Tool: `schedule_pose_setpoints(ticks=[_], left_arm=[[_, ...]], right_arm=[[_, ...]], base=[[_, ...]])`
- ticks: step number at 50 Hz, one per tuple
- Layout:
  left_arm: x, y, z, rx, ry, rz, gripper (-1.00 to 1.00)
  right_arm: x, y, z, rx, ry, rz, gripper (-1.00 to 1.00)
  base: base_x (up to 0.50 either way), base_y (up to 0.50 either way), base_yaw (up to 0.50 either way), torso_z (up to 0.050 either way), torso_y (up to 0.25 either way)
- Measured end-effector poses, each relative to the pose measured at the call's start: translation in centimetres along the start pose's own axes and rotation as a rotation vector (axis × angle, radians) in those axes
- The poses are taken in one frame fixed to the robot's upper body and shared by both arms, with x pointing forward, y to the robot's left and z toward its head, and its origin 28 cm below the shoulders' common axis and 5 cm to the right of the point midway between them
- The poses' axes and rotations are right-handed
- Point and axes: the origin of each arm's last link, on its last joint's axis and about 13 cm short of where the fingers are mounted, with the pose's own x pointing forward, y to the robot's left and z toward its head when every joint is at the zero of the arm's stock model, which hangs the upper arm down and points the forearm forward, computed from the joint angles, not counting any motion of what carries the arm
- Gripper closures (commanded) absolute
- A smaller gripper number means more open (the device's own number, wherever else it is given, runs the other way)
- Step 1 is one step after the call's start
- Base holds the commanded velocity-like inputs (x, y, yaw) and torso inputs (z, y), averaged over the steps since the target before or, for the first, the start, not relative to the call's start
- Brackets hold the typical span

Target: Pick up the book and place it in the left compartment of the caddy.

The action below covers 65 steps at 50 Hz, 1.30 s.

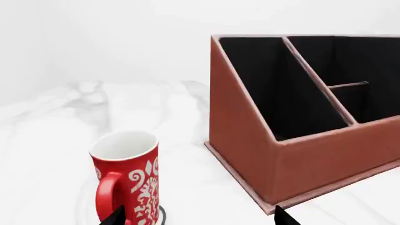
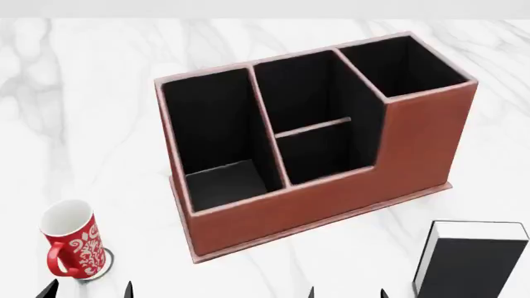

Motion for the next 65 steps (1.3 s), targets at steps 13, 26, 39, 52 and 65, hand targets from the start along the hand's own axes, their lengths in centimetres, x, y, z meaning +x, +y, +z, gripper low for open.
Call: schedule_pose_setpoints(ticks=[13,26,39,52,65], left_arm=[[0.0,-0.1,-0.1,0.016,-0.007,0.000,-1.00],[0.0,-0.1,-0.1,0.022,-0.013,-0.001,-1.00],[0.0,-0.1,-0.2,0.025,-0.016,0.007,-1.00],[-0.1,-0.1,-0.2,0.029,-0.019,0.010,-1.00],[-0.1,0.0,-0.2,0.035,-0.021,0.014,-1.00]], right_arm=[[0.1,0.1,-0.2,-0.004,0.017,0.003,-1.00],[0.3,0.0,2.1,0.027,0.029,-0.017,-1.00],[1.5,-0.6,9.4,-0.001,-0.034,-0.025,-1.00],[1.6,-0.5,12.8,-0.040,-0.089,-0.018,-1.00],[1.5,-0.1,13.5,-0.052,-0.100,0.008,-1.00]], base=[[0.00,0.00,0.00,0.000,0.000],[0.00,0.00,0.00,0.000,0.000],[0.00,0.00,0.00,0.000,0.000],[0.00,0.00,0.00,0.000,0.000],[0.00,-0.15,0.00,0.000,0.000]])
